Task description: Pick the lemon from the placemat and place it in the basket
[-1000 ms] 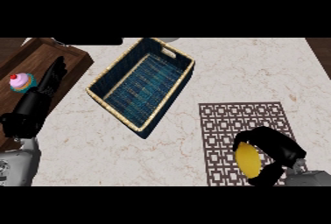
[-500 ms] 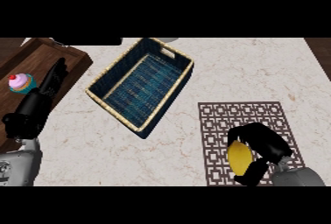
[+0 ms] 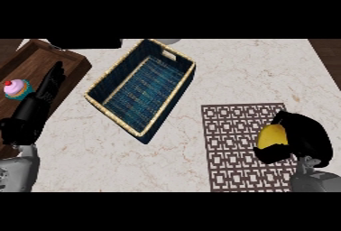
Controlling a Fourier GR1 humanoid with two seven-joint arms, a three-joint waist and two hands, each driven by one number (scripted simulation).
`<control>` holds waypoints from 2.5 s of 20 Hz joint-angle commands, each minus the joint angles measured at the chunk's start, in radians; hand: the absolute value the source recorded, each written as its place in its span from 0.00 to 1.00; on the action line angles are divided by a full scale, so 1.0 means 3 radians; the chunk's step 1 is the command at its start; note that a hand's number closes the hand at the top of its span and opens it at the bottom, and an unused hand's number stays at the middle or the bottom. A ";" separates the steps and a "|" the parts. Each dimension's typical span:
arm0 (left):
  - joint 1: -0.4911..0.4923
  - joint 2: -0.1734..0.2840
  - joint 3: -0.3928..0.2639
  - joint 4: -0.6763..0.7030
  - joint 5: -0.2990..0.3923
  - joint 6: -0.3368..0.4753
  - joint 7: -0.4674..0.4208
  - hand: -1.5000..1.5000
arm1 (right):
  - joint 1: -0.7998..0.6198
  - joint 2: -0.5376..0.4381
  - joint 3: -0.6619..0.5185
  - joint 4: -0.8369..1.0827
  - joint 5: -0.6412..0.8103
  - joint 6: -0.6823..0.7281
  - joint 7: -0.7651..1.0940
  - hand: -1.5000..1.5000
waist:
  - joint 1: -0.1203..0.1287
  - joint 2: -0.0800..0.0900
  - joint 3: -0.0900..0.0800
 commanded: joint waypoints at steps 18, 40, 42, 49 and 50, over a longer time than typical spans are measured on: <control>-0.0109 -0.0128 -0.0101 0.0198 -0.0073 0.0037 -0.0130 0.50 | -0.3144 0.0629 0.0027 -0.0887 -0.0359 0.0074 0.1712 1.00 | 0.0130 0.0030 0.0005; -0.0241 -0.0149 -0.0186 0.0063 -0.0154 0.0041 -0.0001 0.50 | -0.5151 0.0630 -0.0437 0.2455 -0.1252 -0.0748 0.2040 1.00 | 0.0218 0.0044 0.0005; -0.0246 -0.0147 -0.0147 0.0122 -0.0091 0.0005 -0.0062 0.50 | -0.5214 0.0630 -0.0381 0.2741 -0.1339 -0.0935 0.2091 1.00 | 0.0254 0.0054 0.0002; -0.0192 -0.0054 -0.0076 0.0037 -0.0039 -0.0066 0.0005 0.50 | -0.5345 0.0630 -0.0043 0.3289 -0.1173 -0.0468 0.2198 1.00 | 0.0210 0.0034 0.0002; -0.0097 -0.0049 -0.0045 0.0121 -0.0019 -0.0083 -0.0081 0.50 | -0.5259 0.0630 0.0036 0.3247 -0.1202 -0.0441 0.2198 1.00 | 0.0175 0.0026 0.0004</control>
